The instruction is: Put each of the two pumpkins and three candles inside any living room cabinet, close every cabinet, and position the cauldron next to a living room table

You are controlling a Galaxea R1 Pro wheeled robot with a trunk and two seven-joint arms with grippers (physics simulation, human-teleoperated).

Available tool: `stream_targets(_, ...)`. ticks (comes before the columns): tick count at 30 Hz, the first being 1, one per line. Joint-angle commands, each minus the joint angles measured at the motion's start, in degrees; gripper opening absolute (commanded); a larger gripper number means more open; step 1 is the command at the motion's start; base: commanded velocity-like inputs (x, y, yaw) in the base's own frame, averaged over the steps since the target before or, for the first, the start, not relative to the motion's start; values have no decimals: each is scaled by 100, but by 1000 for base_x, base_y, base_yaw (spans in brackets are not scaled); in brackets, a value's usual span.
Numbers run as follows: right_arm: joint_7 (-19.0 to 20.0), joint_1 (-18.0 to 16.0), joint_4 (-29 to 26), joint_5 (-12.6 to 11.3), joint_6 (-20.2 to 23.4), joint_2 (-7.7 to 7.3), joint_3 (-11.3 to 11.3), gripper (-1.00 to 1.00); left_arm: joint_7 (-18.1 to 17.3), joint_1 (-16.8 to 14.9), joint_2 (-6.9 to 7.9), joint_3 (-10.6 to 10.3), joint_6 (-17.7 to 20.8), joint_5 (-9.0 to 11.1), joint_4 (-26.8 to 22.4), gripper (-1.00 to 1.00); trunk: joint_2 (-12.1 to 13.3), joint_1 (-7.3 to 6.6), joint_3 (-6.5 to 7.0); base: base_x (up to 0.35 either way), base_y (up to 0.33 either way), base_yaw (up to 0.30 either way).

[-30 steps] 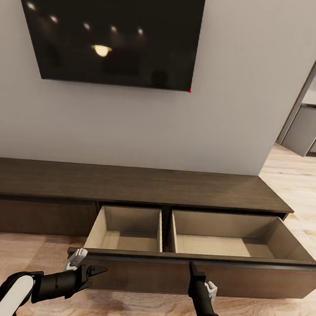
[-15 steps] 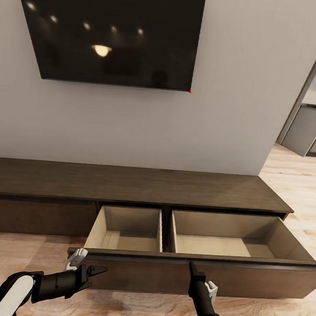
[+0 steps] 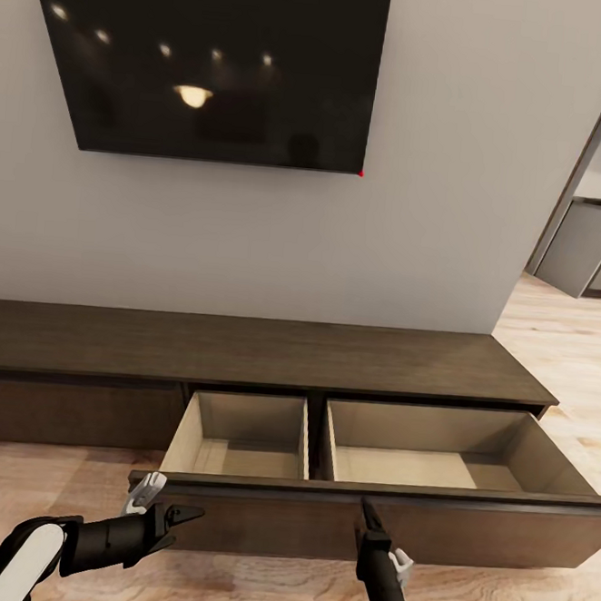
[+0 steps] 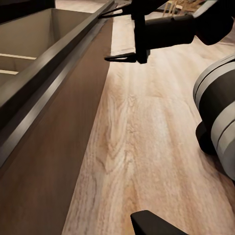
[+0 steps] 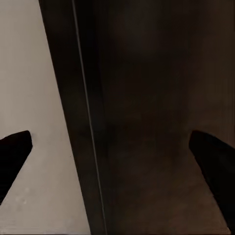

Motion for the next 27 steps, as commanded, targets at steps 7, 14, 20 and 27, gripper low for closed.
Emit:
stream_targets(7,2,3,-2,-4,1,-23,-6,100,0,0,0,0,-5,0,0,100,0,0,0,0,0,0)
stream_targets(14,-7,4,0,8,-3,-29,-4,100,0,0,0,0,-7,-1,0,100,0,0,0,-6,0,0)
stream_targets(20,-179,3,-2,19,4,-29,0,100,0,0,0,0,-7,-2,0,100,0,0,0,-178,0,0)
stream_targets(27,-295,0,-8,11,4,-29,1,100,0,0,0,0,-7,-7,0,100,0,0,0,-59,0,0)
